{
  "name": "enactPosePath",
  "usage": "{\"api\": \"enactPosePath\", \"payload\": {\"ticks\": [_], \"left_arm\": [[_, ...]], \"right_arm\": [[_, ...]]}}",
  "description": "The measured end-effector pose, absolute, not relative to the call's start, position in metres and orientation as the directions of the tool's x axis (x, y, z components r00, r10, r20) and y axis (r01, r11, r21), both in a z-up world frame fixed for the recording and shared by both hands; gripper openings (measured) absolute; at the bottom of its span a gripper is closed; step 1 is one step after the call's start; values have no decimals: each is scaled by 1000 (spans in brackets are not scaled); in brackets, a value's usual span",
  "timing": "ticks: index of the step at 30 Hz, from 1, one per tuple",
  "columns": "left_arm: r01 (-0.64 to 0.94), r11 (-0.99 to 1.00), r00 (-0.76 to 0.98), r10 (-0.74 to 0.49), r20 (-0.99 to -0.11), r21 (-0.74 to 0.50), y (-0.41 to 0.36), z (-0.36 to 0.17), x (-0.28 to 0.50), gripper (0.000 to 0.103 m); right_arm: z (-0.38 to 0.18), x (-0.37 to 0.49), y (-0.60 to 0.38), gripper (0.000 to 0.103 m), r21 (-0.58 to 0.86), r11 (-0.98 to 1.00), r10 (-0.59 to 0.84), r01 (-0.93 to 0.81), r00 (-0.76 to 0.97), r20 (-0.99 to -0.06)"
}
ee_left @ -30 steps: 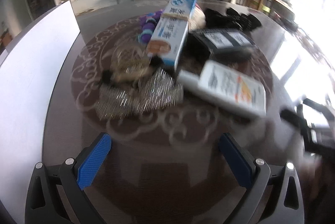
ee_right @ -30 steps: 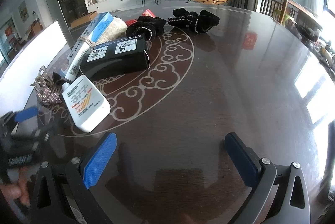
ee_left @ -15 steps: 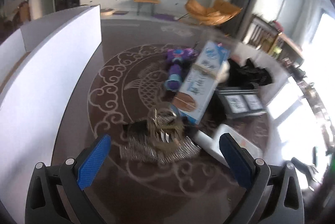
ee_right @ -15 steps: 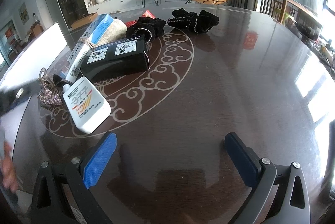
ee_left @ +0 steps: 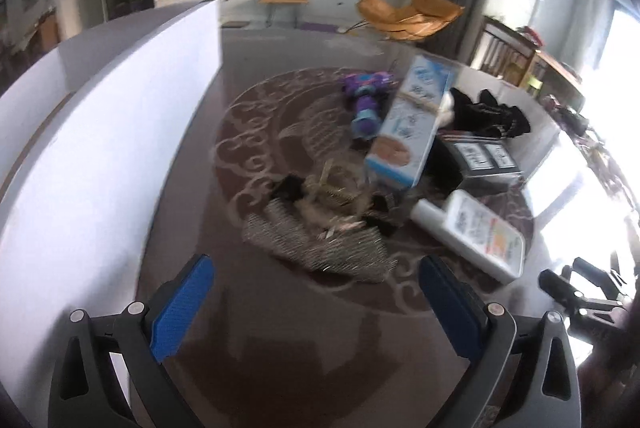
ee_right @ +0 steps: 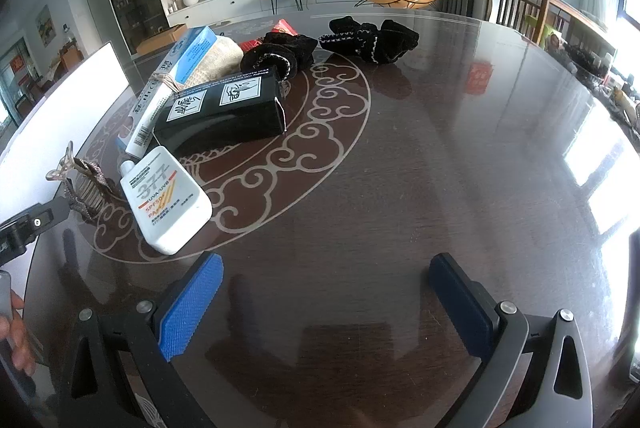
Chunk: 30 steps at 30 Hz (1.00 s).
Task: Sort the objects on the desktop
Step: 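Close the left tool on the clear claw clip with rhinestone bow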
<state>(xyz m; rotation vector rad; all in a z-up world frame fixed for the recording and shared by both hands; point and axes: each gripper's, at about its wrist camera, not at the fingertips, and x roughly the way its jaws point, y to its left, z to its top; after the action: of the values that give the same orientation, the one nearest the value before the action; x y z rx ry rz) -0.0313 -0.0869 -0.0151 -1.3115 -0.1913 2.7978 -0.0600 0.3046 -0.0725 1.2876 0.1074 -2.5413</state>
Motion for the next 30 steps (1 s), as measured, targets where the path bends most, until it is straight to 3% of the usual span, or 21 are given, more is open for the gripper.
{"api": "enactPosePath", "payload": {"ticks": [5, 11, 20, 30], "left_arm": [[86, -985, -676, 51, -735, -148, -79, -12, -60, 103], [167, -985, -585, -65, -809, -41, -73, -28, -80, 103], [170, -982, -614, -38, -788, -85, -92, -21, -26, 102], [220, -975, -522, -125, -844, 8, -64, -39, -78, 103]], "right_arm": [[-72, -60, 305, 103, 66, -954, -226, 292, -558, -798], [-73, -59, 305, 103, 71, -954, -230, 292, -558, -797], [-73, -59, 304, 103, 68, -954, -228, 293, -558, -798], [-73, -59, 304, 103, 66, -954, -227, 293, -559, -798]]}}
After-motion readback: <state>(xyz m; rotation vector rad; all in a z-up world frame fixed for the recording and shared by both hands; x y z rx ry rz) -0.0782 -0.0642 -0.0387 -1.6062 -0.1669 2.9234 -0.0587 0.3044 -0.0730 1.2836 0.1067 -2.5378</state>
